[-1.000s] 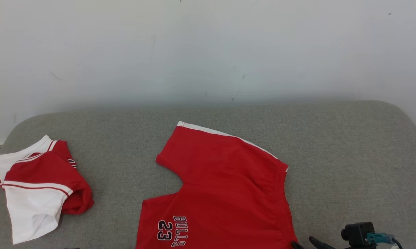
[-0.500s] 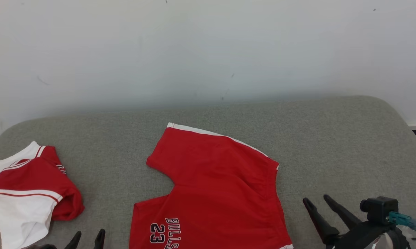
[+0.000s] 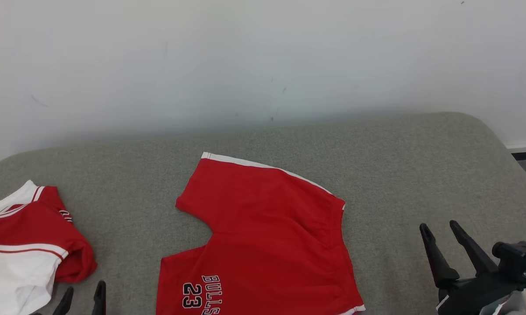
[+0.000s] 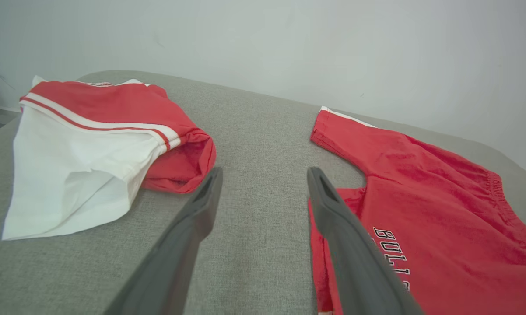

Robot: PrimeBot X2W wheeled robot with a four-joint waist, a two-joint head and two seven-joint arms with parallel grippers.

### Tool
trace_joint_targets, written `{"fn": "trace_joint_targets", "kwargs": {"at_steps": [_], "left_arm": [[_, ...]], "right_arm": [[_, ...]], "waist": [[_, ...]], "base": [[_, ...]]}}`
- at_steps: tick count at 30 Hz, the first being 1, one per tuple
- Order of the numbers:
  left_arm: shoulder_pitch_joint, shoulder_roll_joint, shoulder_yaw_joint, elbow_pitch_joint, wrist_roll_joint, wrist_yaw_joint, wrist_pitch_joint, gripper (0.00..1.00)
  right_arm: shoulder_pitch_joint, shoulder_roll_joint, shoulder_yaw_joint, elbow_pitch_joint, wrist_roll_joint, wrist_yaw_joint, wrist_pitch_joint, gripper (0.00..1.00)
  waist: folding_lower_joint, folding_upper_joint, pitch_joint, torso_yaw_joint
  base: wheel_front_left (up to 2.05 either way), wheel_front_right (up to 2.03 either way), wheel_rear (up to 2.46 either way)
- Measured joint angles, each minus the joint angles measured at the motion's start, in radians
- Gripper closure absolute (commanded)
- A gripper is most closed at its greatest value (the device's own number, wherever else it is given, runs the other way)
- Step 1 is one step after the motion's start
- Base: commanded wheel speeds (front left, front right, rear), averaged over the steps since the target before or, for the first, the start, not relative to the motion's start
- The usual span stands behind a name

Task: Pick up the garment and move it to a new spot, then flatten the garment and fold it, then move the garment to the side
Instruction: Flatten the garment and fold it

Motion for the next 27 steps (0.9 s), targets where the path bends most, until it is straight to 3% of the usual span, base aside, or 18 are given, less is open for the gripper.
{"fn": "trace_joint_targets", "kwargs": {"at_steps": [11,27], "left_arm": [[0.037,-0.013,0.038,0.007,0.182,0.000,0.012,0.00],[0.075,-0.031,0.114,-0.084,0.232,0.000,0.102,0.00]], "right_arm": [[0.037,-0.001,-0.030,0.003,-0.077,-0.002,-0.001,0.00],[0.074,0.031,-0.095,0.014,-0.152,-0.002,0.027,0.00]], "waist": [[0.0000,0.0000,0.009,-0.011],[-0.0001,0.0000,-0.003,-0.015]], "base": [[0.00,0.00,0.00],[0.00,0.00,0.00]]}}
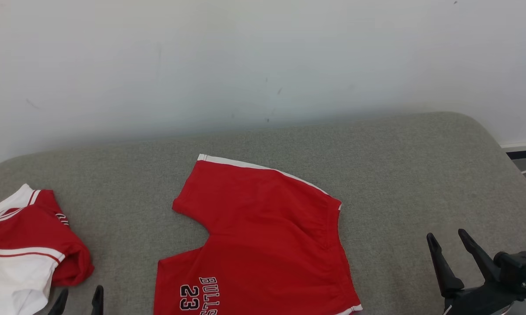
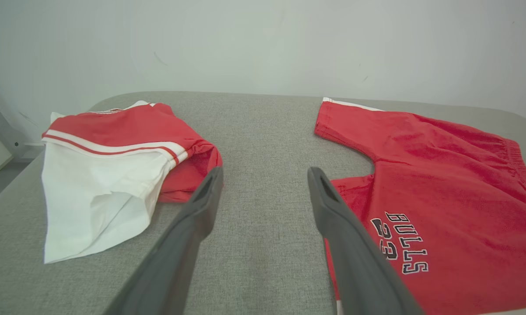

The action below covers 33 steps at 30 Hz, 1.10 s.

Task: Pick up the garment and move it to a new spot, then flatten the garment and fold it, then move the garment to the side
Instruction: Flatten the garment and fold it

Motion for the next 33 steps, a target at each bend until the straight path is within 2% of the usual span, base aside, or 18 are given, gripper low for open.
{"fn": "trace_joint_targets", "kwargs": {"at_steps": [14,25,33], "left_arm": [[0.020,-0.066,0.071,-0.045,0.002,0.000,0.034,0.00],[0.020,-0.069,0.077,-0.069,0.062,0.000,0.072,0.00],[0.021,-0.024,0.024,-0.082,0.115,0.000,0.129,0.00]], "right_arm": [[0.020,0.024,-0.042,-0.016,-0.034,0.000,0.031,0.00],[0.022,0.032,-0.051,-0.023,-0.050,0.000,0.063,0.00],[0.037,0.034,-0.053,-0.030,-0.056,0.000,0.090,0.00]], "waist": [[0.0000,0.0000,-0.003,-0.006],[0.0001,0.0000,-0.004,0.001],[0.0000,0.0000,-0.003,0.009]], "base": [[0.00,0.00,0.00],[0.00,0.00,0.00],[0.00,0.00,0.00]]}}
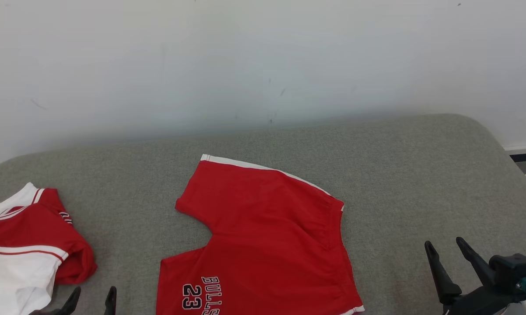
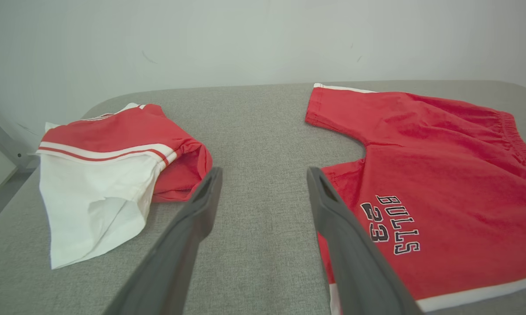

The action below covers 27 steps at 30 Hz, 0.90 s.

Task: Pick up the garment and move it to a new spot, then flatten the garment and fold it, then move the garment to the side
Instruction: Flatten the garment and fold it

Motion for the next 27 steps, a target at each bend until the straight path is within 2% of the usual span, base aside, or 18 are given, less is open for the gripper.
{"fn": "trace_joint_targets", "kwargs": {"at_steps": [14,22,27], "left_arm": [[0.003,0.002,-0.009,-0.035,0.005,0.000,0.053,0.00],[0.019,-0.014,-0.041,-0.044,-0.033,-0.020,0.097,0.00],[0.019,-0.039,-0.021,-0.045,-0.067,-0.019,0.103,0.00]], "right_arm": [[0.008,0.011,-0.016,-0.025,-0.008,0.000,0.043,0.00],[0.042,0.012,0.018,-0.053,0.010,0.002,0.105,0.00],[0.051,0.027,0.048,-0.072,0.026,0.011,0.143,0.00]], "waist": [[0.0001,0.0000,0.002,0.017],[0.0000,0.0000,0.017,0.042],[0.0001,0.0000,0.028,0.061]], "base": [[0.00,0.00,0.00],[0.00,0.00,0.00],[0.00,0.00,0.00]]}}
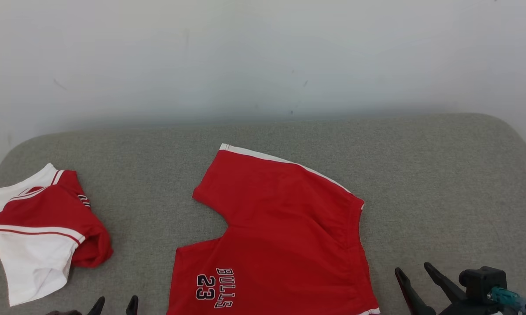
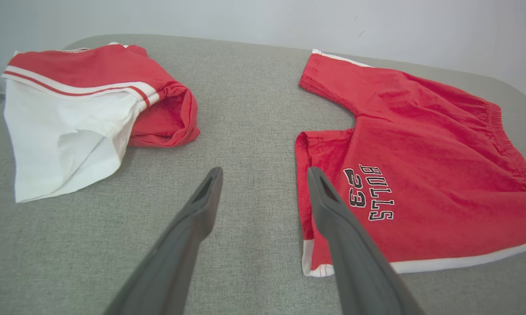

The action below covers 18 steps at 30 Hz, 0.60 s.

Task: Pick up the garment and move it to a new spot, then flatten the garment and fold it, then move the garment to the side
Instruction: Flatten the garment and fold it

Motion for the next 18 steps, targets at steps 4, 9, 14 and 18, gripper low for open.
{"fn": "trace_joint_targets", "kwargs": {"at_steps": [4,9,14,18], "left_arm": [[0.000,-0.009,-0.007,0.001,0.000,-0.001,0.006,0.00],[0.001,-0.015,-0.055,0.023,-0.011,-0.030,0.052,0.00],[0.000,-0.007,-0.074,0.042,-0.030,-0.054,0.087,0.00],[-0.001,-0.015,-0.100,0.077,-0.046,-0.081,0.117,0.00]], "right_arm": [[0.003,0.003,0.006,-0.010,0.004,0.000,0.024,0.00],[0.009,0.001,0.027,-0.018,0.012,0.007,0.072,0.00],[0.009,0.002,0.057,-0.010,0.022,0.008,0.122,0.00],[0.009,0.006,0.090,0.003,0.024,0.009,0.162,0.00]], "waist": [[0.0000,0.0000,0.006,0.012],[0.0000,0.0000,0.009,0.031],[0.0000,0.0000,0.011,0.036],[-0.0001,0.0000,0.014,0.038]], "base": [[0.00,0.00,0.00],[0.00,0.00,0.00],[0.00,0.00,0.00],[0.00,0.00,0.00]]}}
